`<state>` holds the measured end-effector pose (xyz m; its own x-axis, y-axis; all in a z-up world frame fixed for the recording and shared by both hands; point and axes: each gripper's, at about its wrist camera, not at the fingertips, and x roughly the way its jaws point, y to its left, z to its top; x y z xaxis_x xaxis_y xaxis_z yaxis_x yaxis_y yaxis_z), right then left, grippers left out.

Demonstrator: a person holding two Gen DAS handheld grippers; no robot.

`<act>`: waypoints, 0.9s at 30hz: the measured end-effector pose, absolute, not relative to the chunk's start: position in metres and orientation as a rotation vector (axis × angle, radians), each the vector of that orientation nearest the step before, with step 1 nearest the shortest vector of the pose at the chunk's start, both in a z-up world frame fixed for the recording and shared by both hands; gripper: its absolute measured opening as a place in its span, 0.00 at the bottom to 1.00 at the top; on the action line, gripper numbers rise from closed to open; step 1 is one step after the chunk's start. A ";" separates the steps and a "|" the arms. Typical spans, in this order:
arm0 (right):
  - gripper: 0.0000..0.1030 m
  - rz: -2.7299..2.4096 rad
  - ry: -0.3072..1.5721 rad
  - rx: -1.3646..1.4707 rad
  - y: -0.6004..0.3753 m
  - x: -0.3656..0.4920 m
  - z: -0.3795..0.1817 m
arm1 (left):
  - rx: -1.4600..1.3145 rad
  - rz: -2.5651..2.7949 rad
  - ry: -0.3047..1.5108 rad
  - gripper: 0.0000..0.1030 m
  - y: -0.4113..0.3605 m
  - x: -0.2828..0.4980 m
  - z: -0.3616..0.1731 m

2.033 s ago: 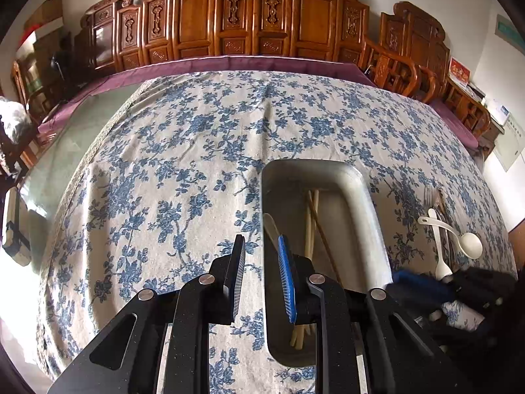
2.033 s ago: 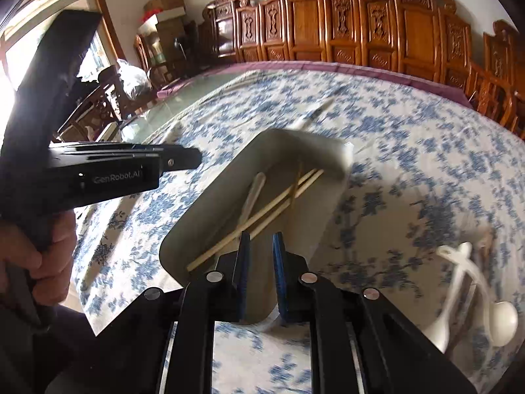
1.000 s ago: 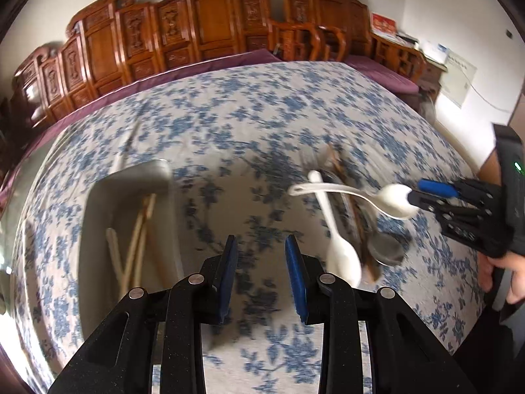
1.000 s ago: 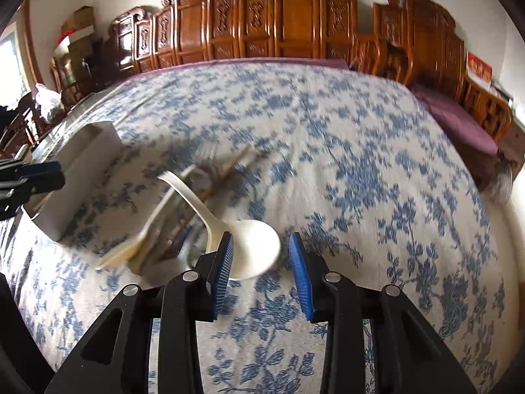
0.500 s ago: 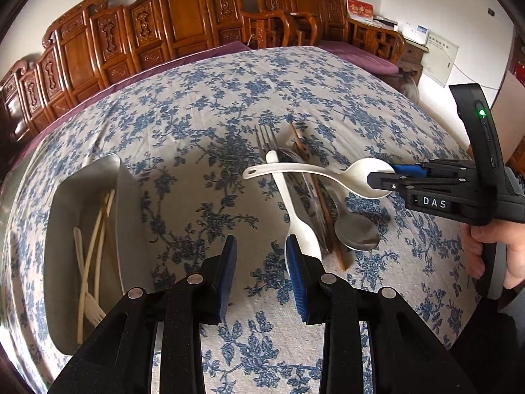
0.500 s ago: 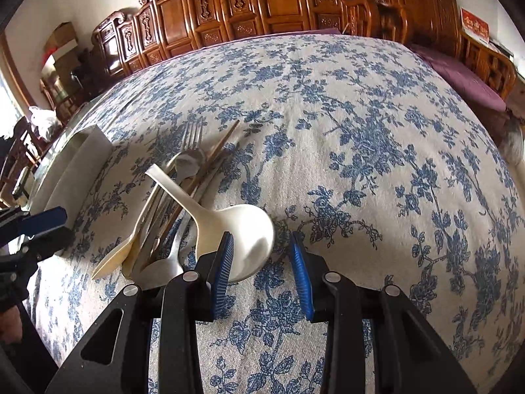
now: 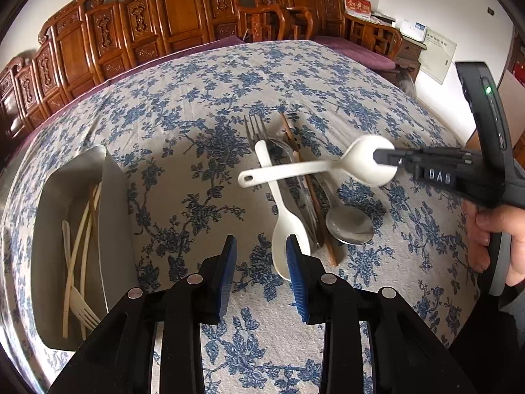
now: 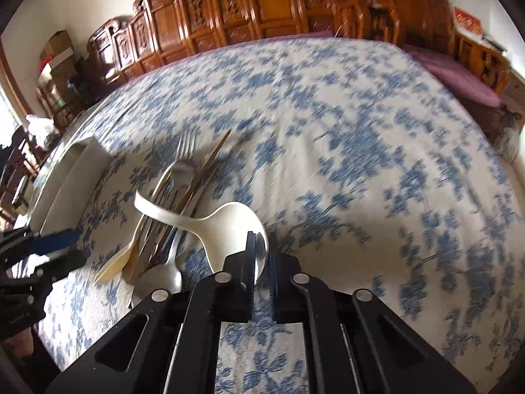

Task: Organize utensils
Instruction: 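Move both tools back to the utensil pile, right tool toward a white spoon, then close the right tool on the white spoon while the left tool grasps a white fork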

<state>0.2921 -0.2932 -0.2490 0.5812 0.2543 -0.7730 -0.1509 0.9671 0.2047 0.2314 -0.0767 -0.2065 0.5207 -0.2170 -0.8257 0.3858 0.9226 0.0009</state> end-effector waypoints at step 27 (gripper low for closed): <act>0.05 0.201 0.829 0.104 -0.296 0.286 -0.232 | 0.209 -0.445 0.980 0.28 -0.102 0.228 -0.227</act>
<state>0.2857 -0.2957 -0.2321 0.6580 0.2178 -0.7208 -0.1365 0.9759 0.1703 0.2276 -0.1021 -0.2268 0.4768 -0.2683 -0.8371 0.4536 0.8908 -0.0272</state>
